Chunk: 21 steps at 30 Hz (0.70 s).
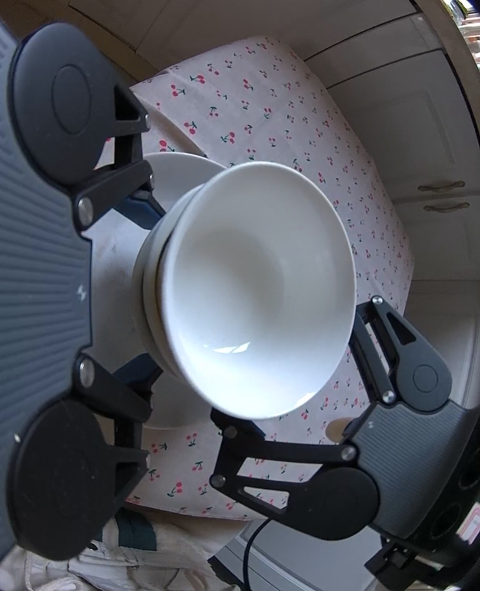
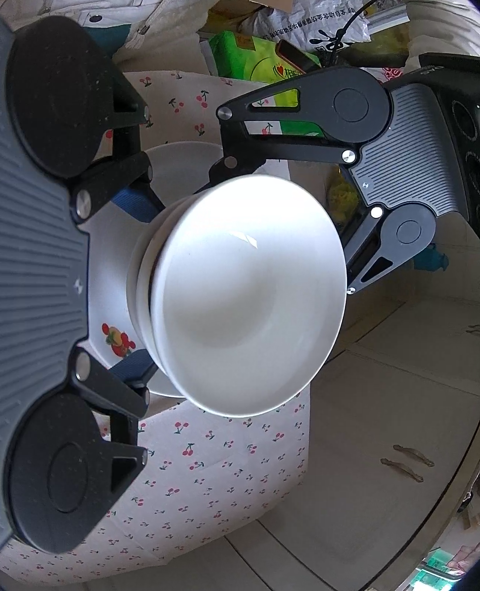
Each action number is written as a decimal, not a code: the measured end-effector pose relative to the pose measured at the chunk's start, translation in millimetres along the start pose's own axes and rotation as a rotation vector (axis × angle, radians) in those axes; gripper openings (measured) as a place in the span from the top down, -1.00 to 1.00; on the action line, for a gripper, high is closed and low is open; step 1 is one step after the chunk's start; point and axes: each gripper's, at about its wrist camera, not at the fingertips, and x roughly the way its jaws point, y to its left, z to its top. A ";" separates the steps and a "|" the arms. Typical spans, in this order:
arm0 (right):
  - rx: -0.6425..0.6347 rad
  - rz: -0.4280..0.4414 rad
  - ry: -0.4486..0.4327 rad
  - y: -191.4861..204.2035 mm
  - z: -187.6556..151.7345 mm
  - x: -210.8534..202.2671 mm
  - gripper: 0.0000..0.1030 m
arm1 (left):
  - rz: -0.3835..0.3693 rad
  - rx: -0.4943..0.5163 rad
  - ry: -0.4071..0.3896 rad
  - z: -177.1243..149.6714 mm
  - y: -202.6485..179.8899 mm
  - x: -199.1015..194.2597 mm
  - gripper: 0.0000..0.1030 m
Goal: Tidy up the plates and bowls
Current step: 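Lower the bowl stack onto the plate stack and open both grippers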
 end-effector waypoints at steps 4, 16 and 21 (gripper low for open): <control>0.006 0.004 0.008 -0.3 0.2 2.0 -0.54 | -0.011 -0.004 -0.010 -2.3 1.3 0.7 -0.41; 0.053 0.005 -0.008 -5.2 -2.5 5.6 -0.65 | 0.001 -0.042 -0.052 -12.2 -0.1 3.0 -0.67; 0.105 -0.038 -0.058 -6.1 -5.0 -4.9 -0.99 | 0.066 -0.059 -0.081 -19.8 -7.6 -4.2 -0.89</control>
